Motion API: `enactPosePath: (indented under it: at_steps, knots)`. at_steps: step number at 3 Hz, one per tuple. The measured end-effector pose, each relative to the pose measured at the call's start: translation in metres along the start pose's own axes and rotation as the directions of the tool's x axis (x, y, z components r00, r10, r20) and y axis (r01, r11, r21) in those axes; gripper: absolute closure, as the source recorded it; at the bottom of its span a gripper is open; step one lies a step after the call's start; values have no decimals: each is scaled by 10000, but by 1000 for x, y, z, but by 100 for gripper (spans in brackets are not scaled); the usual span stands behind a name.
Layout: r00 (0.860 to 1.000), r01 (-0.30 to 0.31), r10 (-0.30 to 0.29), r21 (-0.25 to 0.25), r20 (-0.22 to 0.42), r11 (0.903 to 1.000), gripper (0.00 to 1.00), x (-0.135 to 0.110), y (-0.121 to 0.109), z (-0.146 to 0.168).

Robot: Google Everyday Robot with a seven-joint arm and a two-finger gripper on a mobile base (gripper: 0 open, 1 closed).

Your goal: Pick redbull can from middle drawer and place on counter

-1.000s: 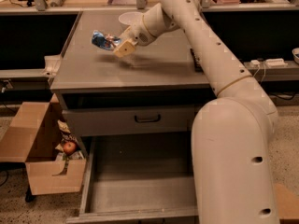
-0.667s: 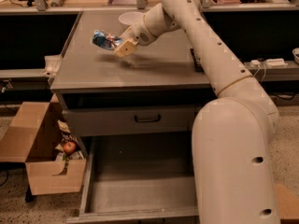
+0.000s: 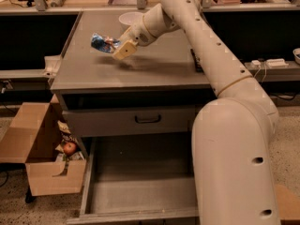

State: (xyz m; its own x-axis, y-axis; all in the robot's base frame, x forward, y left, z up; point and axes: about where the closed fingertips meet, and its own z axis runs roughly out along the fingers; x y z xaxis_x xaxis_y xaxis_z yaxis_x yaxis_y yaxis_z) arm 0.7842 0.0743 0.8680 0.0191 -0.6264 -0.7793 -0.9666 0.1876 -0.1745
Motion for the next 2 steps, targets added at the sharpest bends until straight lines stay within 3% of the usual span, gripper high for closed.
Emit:
enactPosePath:
  at_steps: [1, 2]
  knots:
    - [10000, 0, 0, -1, 0, 10000, 3, 0, 0, 0]
    - [10000, 0, 0, -1, 0, 10000, 0, 0, 0, 0]
